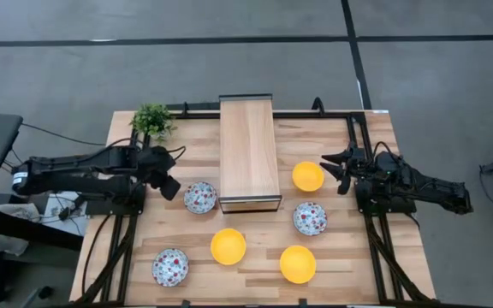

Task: Pick & Place Mini bowls
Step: Put the top left white patterned bowl on the shelf

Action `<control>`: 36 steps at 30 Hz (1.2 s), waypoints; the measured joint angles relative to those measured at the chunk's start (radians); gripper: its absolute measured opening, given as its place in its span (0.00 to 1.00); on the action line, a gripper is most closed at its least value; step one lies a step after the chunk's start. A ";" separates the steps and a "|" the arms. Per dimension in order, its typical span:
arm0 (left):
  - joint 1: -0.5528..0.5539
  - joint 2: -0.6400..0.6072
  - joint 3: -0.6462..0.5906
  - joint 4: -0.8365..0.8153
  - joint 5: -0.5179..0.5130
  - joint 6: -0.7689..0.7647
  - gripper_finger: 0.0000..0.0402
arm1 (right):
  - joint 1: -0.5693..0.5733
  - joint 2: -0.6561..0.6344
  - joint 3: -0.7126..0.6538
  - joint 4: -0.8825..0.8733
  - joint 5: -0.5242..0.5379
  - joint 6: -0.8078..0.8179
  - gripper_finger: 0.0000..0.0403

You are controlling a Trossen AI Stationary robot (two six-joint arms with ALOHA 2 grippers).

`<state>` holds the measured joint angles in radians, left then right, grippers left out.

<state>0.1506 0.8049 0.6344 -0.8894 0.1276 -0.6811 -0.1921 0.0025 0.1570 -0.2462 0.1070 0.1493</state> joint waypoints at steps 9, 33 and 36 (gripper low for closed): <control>-0.013 0.206 0.046 0.011 -0.057 -0.034 0.01 | 0.000 0.000 0.000 0.000 0.000 0.000 0.31; -0.013 0.282 0.046 0.053 -0.053 -0.034 0.07 | 0.000 0.000 0.000 0.000 -0.001 0.000 0.31; -0.013 0.282 0.045 0.057 -0.053 -0.034 0.13 | 0.000 0.000 0.000 0.000 -0.001 0.000 0.31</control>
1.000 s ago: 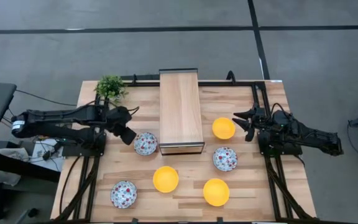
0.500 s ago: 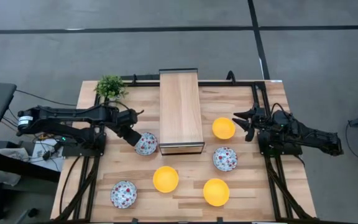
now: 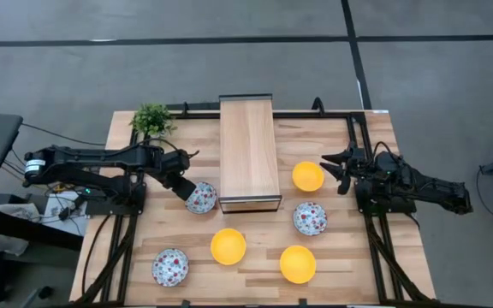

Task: Pick & Place Mini bowls
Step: Put the top left white patterned bowl on the shelf

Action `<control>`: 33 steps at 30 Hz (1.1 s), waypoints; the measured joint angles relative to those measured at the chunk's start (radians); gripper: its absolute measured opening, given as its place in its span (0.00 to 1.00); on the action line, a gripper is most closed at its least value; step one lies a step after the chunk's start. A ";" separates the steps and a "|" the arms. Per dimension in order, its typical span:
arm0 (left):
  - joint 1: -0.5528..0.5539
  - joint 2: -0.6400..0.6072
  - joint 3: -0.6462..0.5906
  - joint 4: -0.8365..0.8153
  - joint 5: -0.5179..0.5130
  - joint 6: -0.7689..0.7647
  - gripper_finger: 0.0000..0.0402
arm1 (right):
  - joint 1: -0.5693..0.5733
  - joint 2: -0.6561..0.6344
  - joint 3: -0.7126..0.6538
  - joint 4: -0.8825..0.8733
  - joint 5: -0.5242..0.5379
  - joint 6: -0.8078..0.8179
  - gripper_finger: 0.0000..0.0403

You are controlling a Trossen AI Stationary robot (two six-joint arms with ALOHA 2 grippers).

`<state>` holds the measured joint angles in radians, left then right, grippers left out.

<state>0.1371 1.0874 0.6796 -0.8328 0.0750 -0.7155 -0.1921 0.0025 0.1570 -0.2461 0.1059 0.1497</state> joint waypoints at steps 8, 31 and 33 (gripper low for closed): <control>0.000 0.000 -0.012 0.016 0.004 -0.033 0.30 | 0.000 0.000 0.000 0.000 0.000 0.000 0.31; 0.000 0.000 -0.071 0.143 0.001 -0.071 0.35 | 0.000 0.000 0.000 0.000 0.000 0.000 0.31; 0.000 0.000 -0.077 0.147 -0.004 -0.070 0.35 | 0.000 0.000 0.000 0.000 0.000 0.000 0.31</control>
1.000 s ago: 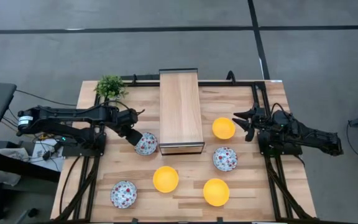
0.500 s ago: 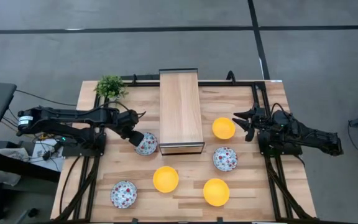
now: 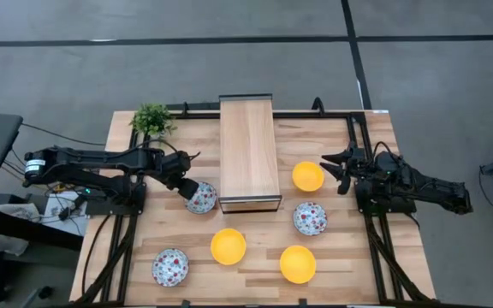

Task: Pick & Place Mini bowls
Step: Put the top left white patterned bowl on the shelf

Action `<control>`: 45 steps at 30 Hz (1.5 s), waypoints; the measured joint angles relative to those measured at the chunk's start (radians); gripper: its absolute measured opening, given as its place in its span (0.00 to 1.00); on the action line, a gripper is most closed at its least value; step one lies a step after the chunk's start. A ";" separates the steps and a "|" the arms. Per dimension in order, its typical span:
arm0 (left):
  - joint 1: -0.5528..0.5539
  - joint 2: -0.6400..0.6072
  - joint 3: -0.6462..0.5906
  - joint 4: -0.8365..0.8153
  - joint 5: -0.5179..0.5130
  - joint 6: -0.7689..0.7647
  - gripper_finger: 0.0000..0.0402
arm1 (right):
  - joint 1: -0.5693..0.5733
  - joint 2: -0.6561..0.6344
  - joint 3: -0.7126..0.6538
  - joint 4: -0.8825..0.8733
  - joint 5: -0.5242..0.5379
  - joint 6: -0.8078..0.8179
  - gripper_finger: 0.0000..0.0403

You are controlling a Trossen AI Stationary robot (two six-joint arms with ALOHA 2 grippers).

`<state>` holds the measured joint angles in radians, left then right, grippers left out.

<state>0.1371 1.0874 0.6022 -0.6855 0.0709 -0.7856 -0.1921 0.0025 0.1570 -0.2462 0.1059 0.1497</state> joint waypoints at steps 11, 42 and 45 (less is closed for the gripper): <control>0.000 0.000 -0.082 0.103 0.031 -0.034 0.35 | 0.000 0.000 0.000 0.000 0.000 0.000 0.31; 0.000 0.000 -0.130 0.171 0.056 -0.060 0.03 | 0.000 0.000 0.000 0.000 0.000 0.000 0.31; 0.000 0.000 -0.130 0.171 0.058 -0.042 0.02 | 0.000 0.000 0.000 0.001 0.000 0.000 0.31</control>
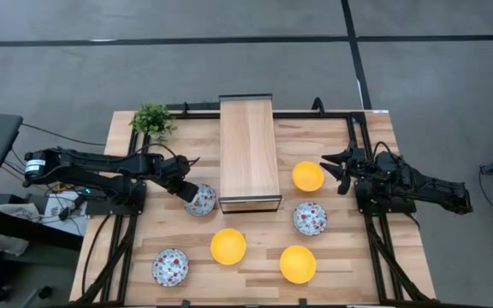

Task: Pick & Place Mini bowls
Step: Put the top left white patterned bowl on the shelf

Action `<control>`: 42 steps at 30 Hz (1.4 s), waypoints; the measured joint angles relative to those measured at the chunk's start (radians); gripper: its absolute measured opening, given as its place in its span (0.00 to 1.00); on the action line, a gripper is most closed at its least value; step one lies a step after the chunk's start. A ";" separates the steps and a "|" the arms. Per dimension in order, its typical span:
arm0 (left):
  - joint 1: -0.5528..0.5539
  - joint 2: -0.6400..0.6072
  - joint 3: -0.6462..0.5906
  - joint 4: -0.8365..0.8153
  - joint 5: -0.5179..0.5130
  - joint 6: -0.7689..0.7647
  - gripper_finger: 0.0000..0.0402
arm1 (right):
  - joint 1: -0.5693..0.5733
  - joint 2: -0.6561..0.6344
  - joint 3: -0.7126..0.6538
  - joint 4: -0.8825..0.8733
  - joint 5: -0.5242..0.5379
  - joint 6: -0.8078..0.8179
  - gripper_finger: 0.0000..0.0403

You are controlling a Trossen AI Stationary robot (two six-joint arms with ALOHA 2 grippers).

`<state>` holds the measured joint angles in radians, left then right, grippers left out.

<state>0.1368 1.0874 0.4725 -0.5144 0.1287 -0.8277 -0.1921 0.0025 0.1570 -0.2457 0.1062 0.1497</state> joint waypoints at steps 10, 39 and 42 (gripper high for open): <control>0.000 -0.011 0.000 -0.075 0.117 0.107 0.02 | 0.000 0.000 0.000 0.000 0.000 0.000 0.31; 0.000 -0.244 0.423 -0.293 0.106 0.239 0.02 | 0.000 0.000 0.000 0.000 0.000 0.000 0.31; 0.000 -0.216 0.466 -0.290 0.084 0.267 0.02 | 0.000 0.000 0.000 0.000 0.000 0.000 0.31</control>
<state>0.1371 0.8715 0.9382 -0.8043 0.2127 -0.5606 -0.1921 0.0025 0.1570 -0.2459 0.1062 0.1493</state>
